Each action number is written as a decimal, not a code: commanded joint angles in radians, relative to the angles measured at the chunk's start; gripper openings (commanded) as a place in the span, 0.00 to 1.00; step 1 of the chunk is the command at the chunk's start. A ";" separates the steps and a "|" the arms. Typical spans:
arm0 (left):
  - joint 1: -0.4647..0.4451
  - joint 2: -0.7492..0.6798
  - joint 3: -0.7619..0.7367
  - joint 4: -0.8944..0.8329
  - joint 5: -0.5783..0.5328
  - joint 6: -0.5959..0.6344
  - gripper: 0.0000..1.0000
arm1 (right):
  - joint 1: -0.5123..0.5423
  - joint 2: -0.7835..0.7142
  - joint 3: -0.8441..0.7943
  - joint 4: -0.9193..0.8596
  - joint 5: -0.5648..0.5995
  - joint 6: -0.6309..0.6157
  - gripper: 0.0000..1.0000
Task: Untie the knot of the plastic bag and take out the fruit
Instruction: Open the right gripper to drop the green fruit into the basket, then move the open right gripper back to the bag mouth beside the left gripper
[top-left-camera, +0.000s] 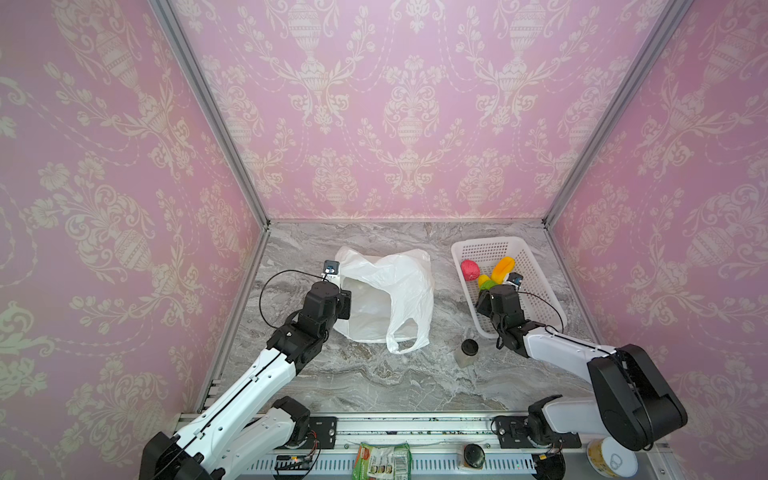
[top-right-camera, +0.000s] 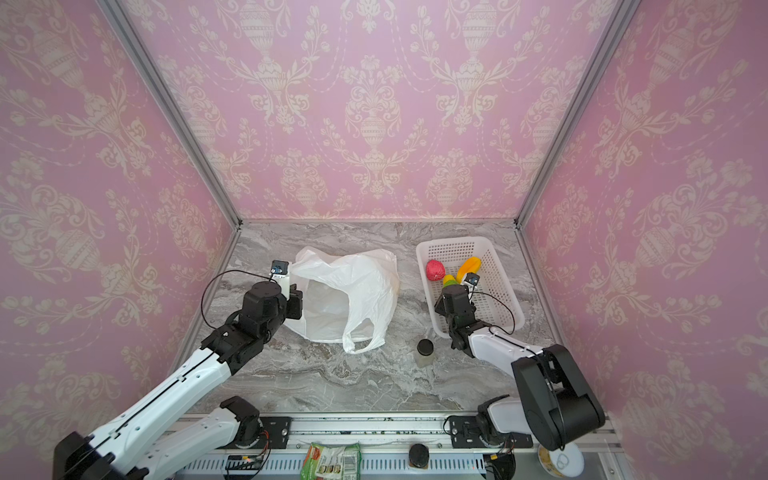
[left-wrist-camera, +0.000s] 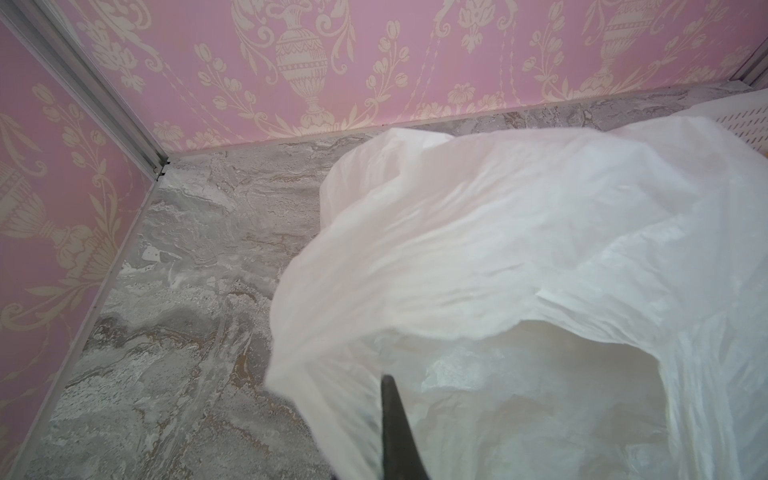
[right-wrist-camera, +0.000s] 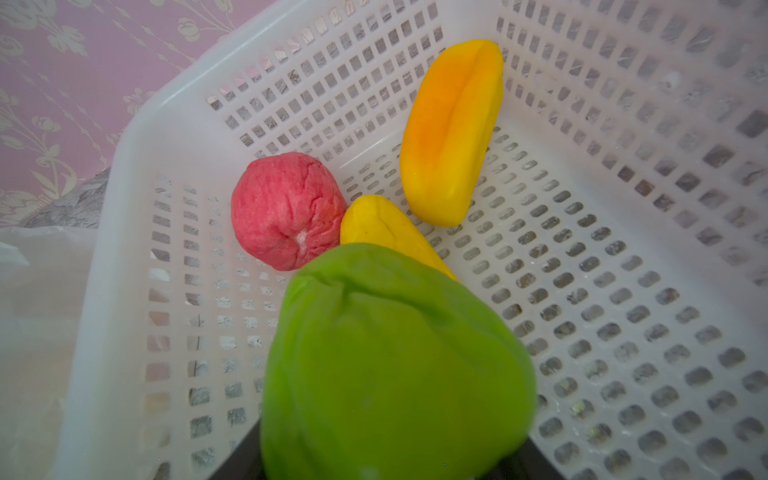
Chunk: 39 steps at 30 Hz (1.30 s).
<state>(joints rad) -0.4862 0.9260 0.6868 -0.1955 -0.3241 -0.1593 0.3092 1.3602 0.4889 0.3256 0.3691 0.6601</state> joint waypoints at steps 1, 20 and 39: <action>0.010 0.007 0.002 0.005 -0.004 -0.011 0.00 | -0.007 0.023 0.024 0.022 -0.015 0.027 0.54; 0.009 0.008 0.003 0.005 0.000 -0.011 0.00 | -0.028 -0.164 -0.033 -0.017 0.028 -0.054 0.89; 0.009 0.013 0.003 0.003 0.007 -0.010 0.00 | 0.747 -0.330 0.132 0.115 0.064 -0.612 0.61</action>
<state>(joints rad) -0.4862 0.9436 0.6868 -0.1951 -0.3241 -0.1593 0.9512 0.9443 0.5529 0.3725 0.4168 0.2127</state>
